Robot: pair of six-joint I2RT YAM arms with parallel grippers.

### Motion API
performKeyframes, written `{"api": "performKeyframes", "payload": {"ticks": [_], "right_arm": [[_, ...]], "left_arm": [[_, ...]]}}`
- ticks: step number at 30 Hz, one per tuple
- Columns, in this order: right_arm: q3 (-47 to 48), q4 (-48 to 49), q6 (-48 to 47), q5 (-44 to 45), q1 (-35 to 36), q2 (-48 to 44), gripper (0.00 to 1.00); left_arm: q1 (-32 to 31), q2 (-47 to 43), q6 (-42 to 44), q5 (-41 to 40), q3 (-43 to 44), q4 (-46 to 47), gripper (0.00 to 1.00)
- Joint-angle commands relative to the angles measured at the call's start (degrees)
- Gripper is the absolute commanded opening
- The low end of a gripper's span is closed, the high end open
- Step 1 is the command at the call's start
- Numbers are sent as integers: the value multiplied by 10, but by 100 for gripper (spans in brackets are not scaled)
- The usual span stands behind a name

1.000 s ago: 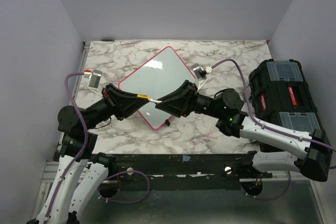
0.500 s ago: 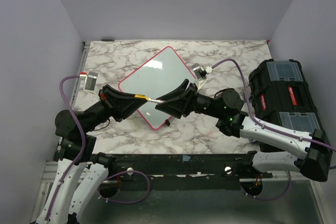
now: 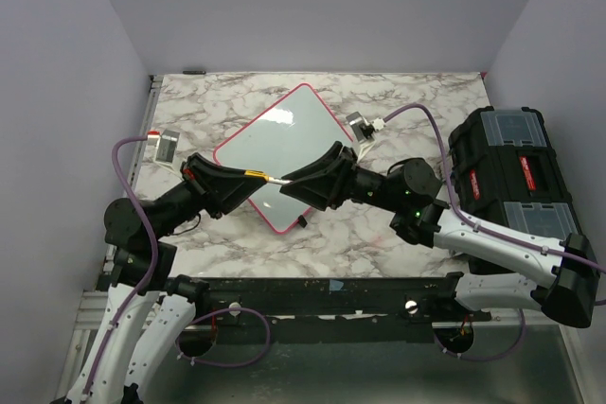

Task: Write a sentence on the whiteboard
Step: Open the whiteboard marker at the center of the board.

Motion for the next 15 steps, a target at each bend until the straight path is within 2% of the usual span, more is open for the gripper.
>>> {"api": "performKeyframes", "payload": {"ticks": [1,15], "right_arm": [[19,-2,-6,-11,-2,-8,37],[25,1,-6,-16,-2,2,35]], "left_arm": [[0,5,-3,-8,-8,26,0],[0,18,-6,-8,-13,47,0]]}}
